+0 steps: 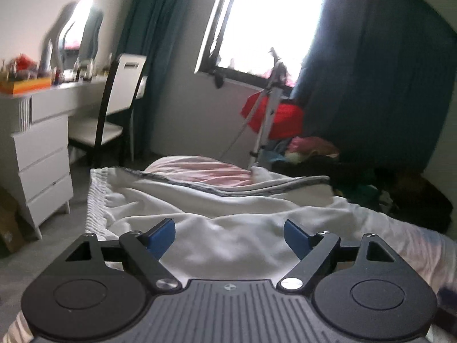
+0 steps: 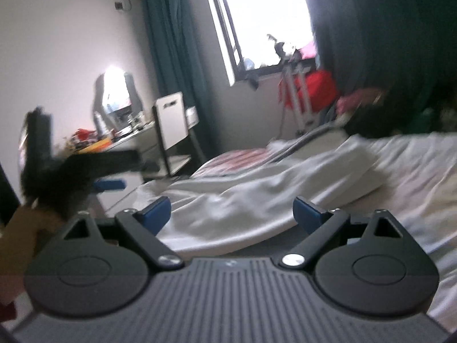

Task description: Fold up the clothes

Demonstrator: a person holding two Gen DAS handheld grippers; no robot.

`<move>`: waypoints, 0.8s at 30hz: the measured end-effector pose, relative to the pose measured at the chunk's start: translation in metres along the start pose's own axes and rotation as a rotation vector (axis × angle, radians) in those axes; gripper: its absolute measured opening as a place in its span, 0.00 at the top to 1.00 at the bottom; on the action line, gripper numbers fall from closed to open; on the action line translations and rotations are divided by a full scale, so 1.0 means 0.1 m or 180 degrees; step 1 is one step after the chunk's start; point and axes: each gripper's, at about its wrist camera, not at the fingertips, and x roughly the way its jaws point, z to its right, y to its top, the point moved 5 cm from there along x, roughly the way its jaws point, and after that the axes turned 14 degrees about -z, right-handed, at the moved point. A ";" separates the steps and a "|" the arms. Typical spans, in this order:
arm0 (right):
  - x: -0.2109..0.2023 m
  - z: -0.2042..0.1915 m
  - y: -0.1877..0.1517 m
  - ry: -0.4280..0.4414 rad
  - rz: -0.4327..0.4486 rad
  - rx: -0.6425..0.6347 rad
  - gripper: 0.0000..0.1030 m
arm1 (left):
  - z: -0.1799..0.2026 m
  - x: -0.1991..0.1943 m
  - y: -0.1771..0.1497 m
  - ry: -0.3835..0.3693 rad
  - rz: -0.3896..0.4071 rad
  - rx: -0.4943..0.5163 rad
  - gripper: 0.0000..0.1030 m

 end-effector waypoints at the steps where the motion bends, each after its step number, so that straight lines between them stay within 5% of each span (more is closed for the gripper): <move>1: -0.05 0.07 0.00 -0.0050 0.0041 -0.0009 0.09 | 0.09 -0.06 -0.09 -0.0053 0.0073 0.0044 0.18; 5: -0.19 0.33 -0.04 -0.0233 0.0162 -0.0063 0.09 | 0.36 -0.17 -0.40 -0.0199 0.0225 0.0089 0.18; 11: -0.21 0.62 -0.25 -0.0460 0.0221 -0.0151 0.09 | 0.63 -0.20 -0.76 -0.0002 0.0383 0.0397 0.18; 18: -0.23 0.94 -0.52 -0.0475 0.0138 0.0163 0.09 | 0.42 0.01 -1.05 -0.0142 0.0086 0.0275 0.17; 22: -0.27 1.01 -0.49 -0.0537 0.0144 0.0235 0.09 | 0.30 0.13 -1.09 0.0201 0.0010 0.0365 0.17; 24: -0.26 1.01 -0.48 -0.0539 0.0153 0.0253 0.09 | 0.27 0.16 -1.08 0.0183 -0.0016 0.0300 0.17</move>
